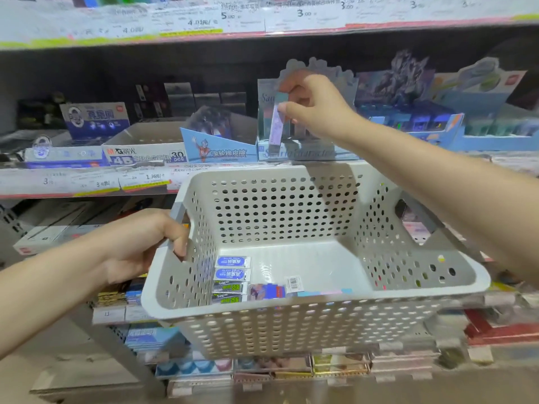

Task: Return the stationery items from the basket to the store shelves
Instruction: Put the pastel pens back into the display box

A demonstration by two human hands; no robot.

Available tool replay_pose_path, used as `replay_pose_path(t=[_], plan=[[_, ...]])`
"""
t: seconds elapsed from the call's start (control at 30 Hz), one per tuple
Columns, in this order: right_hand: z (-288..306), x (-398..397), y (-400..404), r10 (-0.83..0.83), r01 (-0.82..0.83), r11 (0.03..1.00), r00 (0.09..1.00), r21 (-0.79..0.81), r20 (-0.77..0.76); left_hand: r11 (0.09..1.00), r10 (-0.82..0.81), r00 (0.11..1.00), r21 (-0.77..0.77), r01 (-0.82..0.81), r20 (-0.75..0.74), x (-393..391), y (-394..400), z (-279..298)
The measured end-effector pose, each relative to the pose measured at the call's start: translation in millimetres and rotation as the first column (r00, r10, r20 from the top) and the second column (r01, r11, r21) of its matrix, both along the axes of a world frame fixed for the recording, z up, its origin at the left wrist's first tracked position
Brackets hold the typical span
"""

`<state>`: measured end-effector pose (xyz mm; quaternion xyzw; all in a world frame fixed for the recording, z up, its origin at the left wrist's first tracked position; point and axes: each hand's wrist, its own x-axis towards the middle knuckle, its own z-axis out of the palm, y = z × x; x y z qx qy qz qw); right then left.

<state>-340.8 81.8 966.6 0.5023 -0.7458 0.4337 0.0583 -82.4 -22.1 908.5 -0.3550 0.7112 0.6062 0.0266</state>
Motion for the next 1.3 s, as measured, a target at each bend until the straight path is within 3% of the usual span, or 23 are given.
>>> replay_pose_path(t=[1.03,1.3], plan=[[5,-9,-17,0.112,-0.098,0.991,0.982,0.096,-0.155,0.999,0.040,0.999,-0.017,-0.040,0.001,-4,-5,-1],[4,-10,-22,0.057,-0.035,0.993,0.976,0.109,-0.210,1.000,0.030,0.999,-0.008,-0.030,0.015,-4,-4,0]])
